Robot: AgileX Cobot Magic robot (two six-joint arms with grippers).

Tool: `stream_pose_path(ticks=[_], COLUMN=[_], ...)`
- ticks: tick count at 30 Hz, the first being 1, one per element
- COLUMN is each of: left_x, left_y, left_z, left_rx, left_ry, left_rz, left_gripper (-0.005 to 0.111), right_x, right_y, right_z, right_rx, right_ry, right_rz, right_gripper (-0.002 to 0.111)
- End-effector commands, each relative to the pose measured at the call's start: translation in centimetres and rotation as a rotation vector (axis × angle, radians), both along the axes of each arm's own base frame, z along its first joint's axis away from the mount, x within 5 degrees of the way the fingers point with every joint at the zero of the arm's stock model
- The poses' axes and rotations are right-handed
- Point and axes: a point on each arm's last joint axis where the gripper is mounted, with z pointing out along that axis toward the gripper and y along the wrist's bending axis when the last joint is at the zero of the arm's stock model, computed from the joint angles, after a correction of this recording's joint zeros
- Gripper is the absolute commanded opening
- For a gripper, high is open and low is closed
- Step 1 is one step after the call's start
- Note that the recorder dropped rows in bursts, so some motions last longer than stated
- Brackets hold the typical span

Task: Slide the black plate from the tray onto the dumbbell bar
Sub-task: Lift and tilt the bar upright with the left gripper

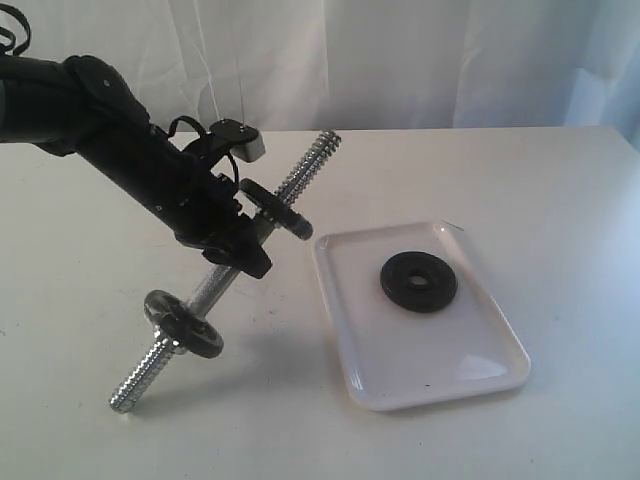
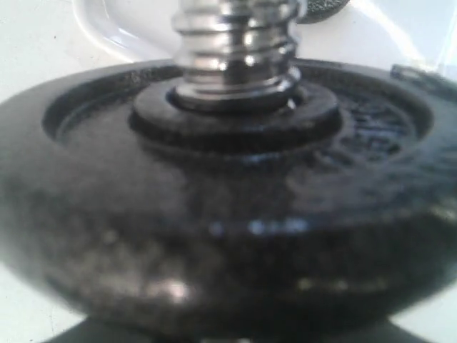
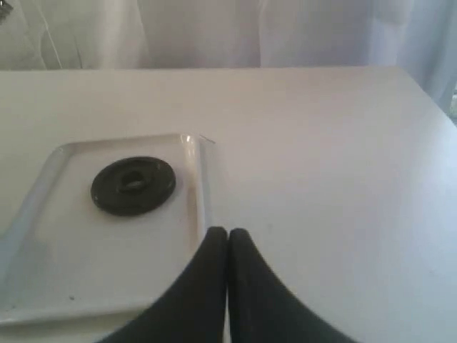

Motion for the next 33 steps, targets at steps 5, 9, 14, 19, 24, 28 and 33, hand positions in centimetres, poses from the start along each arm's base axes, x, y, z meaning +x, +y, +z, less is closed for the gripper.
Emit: stream_pose_path(ticks=[5, 9, 14, 19, 24, 28, 33], left_x=[-1.1, -1.7, -3.2, -4.0, -4.6, -4.9, -5.5], left_y=[-0.4, -0.3, 0.1, 0.5, 0.7, 0.7, 0.8], left_z=[4.6, 3.7, 3.6, 5.0, 6.1, 6.2, 5.7], left_rx=[-0.166, -0.189, -0.258, -0.293, -0.308, -0.309, -0.307], left_ry=[-0.031, -0.028, -0.066, -0.119, -0.138, -0.128, -0.081], left_rz=[0.038, 0.047, 0.046, 0.043, 0.03, 0.014, 0.002], left_gripper=[0.0, 0.0, 0.0, 0.0, 0.0, 0.0, 0.0], right_x=[0.2, 0.2, 0.2, 0.2, 0.2, 0.0, -0.4], right_y=[0.0, -0.1, -0.1, -0.1, -0.2, -0.1, 0.0], right_z=[2.3, 2.6, 2.8, 2.8, 3.2, 3.6, 5.0], right_rx=[0.499, 0.748, 0.904, 0.896, 0.902, 0.887, 0.779], right_ry=[-0.203, -0.205, -0.196, -0.198, -0.245, -0.19, -0.176], right_rz=[-0.054, -0.07, -0.077, -0.076, -0.062, -0.073, -0.063], right_gripper=[0.0, 0.0, 0.0, 0.0, 0.0, 0.0, 0.0])
